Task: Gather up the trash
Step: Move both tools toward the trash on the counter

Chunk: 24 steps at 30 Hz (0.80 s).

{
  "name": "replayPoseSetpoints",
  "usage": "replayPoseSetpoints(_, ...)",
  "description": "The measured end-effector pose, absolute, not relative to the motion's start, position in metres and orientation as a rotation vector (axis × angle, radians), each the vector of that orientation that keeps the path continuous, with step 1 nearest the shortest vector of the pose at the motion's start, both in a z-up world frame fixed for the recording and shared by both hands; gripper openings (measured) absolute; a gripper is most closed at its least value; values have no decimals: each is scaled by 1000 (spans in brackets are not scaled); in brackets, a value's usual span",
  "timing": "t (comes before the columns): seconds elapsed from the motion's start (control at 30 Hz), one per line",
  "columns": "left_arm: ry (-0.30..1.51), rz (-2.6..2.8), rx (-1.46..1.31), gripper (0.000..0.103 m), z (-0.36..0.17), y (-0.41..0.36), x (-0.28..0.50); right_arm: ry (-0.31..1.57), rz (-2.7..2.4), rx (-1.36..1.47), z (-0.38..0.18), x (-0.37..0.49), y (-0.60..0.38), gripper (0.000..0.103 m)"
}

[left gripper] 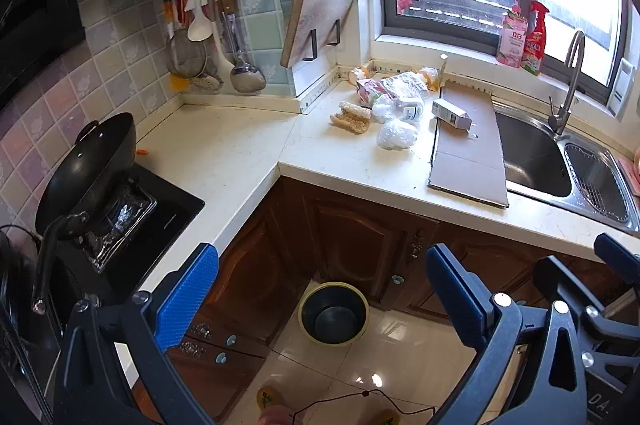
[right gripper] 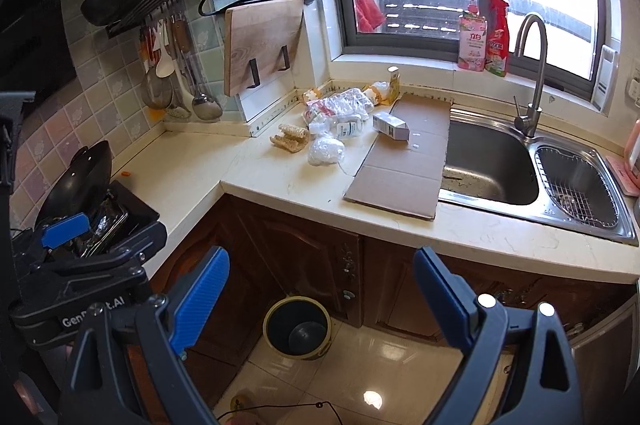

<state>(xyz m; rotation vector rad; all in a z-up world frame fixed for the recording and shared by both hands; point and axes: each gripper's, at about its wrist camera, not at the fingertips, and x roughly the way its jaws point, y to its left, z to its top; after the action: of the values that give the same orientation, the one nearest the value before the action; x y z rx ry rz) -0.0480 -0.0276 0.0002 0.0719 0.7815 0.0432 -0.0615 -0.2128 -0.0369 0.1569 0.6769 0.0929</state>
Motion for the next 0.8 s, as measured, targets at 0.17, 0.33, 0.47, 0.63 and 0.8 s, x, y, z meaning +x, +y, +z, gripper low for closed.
replayPoseSetpoints(0.17, 781, 60, 35, 102, 1, -27, -60, 695, 149, 162, -43, -63, -216, 94)
replayPoseSetpoints(0.33, 805, 69, -8, 102, -3, -22, -65, 719, 210, 180, -51, -61, -217, 94)
replayPoseSetpoints(0.47, 816, 72, -32, 102, -3, -15, -65, 731, 234, 197, -54, -56, -214, 94)
replayPoseSetpoints(0.63, 797, 89, 30, 102, 2, -14, -57, 732, 232, 205, -56, -49, -207, 94)
replayPoseSetpoints(0.8, 795, 21, 5, 102, 5, -9, -32, 732, 168, 177, -49, -36, -208, 94)
